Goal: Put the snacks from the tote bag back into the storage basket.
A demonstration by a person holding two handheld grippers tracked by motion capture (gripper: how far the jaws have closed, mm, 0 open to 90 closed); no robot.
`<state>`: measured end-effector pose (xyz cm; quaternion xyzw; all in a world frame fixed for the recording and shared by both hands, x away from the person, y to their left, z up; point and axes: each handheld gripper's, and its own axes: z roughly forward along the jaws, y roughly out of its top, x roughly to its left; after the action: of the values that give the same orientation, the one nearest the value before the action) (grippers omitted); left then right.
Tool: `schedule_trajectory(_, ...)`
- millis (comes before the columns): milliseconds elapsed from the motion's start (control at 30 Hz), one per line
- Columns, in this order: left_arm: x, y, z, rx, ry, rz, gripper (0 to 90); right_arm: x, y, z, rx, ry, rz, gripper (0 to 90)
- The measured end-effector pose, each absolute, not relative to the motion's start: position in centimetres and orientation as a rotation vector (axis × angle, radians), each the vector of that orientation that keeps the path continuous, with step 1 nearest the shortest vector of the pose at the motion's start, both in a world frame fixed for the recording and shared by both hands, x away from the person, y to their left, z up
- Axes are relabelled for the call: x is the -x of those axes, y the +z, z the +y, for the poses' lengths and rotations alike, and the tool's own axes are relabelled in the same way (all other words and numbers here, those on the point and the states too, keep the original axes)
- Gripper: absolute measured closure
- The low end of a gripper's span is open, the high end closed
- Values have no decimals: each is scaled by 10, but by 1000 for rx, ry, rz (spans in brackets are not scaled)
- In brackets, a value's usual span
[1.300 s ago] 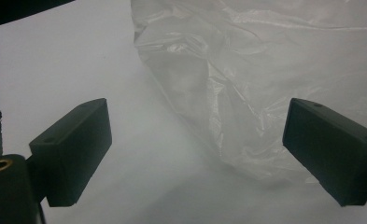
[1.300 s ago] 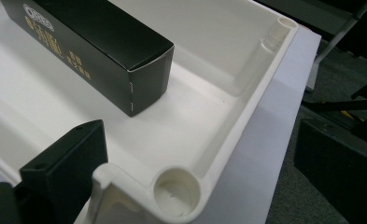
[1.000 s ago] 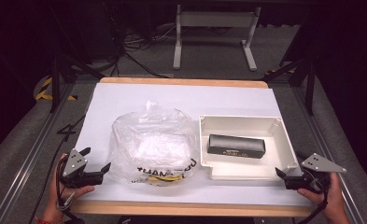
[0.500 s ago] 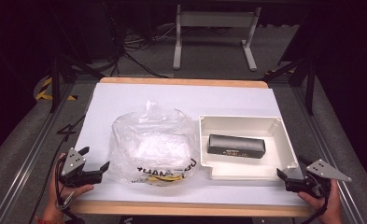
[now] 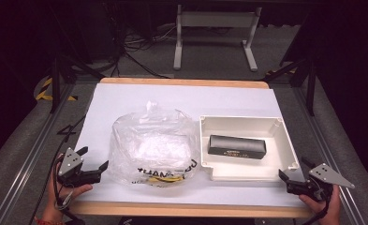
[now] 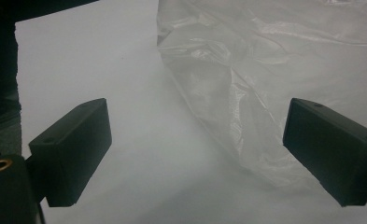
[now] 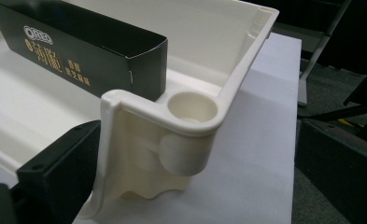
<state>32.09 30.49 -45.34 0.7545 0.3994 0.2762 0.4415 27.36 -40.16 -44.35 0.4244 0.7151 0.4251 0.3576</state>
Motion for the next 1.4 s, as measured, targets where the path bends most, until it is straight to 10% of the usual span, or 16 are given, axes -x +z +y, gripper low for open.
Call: schedule_trajectory(1400,-322,-454,302,-1886,687,980,89,-274,-445,-399,-1084,1073,1855,34)
